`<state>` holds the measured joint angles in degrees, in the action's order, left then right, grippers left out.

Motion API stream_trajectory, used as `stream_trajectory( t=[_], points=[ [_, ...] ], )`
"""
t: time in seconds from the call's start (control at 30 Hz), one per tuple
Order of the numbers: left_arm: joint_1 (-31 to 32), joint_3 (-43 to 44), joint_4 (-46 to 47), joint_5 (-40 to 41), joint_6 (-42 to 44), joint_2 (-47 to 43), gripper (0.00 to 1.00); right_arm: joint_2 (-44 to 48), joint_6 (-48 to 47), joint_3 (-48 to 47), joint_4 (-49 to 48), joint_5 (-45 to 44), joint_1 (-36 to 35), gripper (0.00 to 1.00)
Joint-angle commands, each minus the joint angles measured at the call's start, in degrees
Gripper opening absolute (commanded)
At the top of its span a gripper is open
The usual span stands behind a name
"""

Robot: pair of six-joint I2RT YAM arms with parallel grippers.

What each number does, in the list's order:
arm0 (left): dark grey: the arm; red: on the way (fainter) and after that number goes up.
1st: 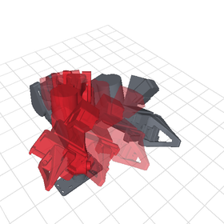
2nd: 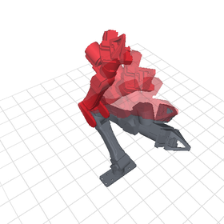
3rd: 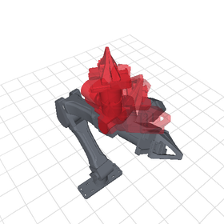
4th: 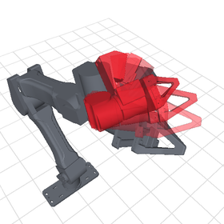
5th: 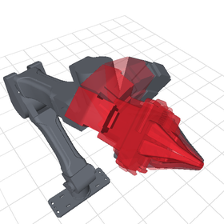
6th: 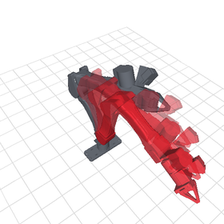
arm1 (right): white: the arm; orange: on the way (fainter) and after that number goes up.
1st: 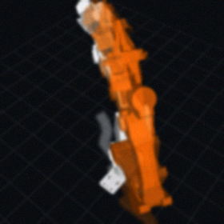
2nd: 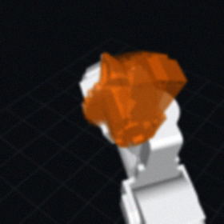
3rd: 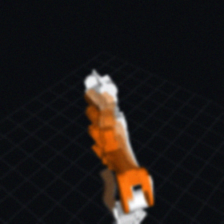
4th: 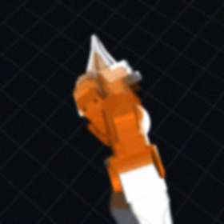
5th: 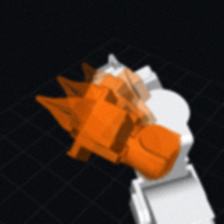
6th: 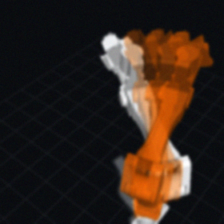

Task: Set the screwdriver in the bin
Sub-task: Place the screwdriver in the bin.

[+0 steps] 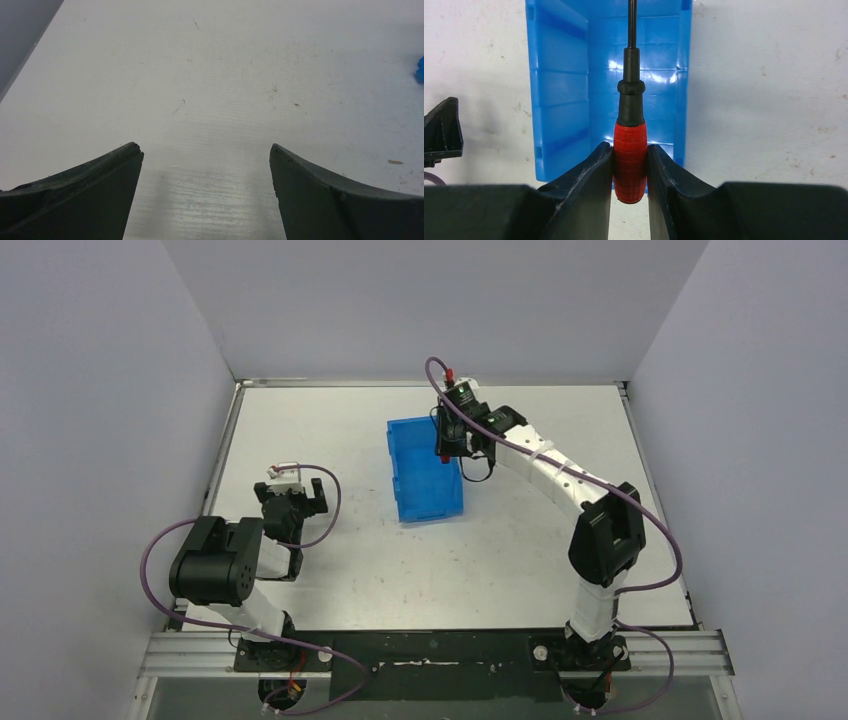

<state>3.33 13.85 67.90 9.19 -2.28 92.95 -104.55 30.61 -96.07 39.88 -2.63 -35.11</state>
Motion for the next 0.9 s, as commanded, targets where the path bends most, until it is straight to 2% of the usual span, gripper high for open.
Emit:
stream_trajectory(
  t=[0.0,0.23,0.5,0.87],
  points=[
    [0.2,0.8,1.3,0.2,0.5,-0.7,0.97,-1.8,2.2,-3.8,-3.1,-2.8,-2.1,0.07],
    [0.2,0.8,1.2,0.2,0.5,-0.6,0.97,-3.9,3.0,-1.8,-4.6,-3.1,-3.7,0.07],
    [0.2,0.7,1.2,0.2,0.4,-0.7,0.97,-4.7,5.2,5.7,-9.7,-2.4,-5.2,0.07],
    [0.2,0.8,1.2,0.2,0.4,-0.7,0.97,-9.7,5.3,8.6,-12.9,-1.4,-6.0,0.08]
  ],
)
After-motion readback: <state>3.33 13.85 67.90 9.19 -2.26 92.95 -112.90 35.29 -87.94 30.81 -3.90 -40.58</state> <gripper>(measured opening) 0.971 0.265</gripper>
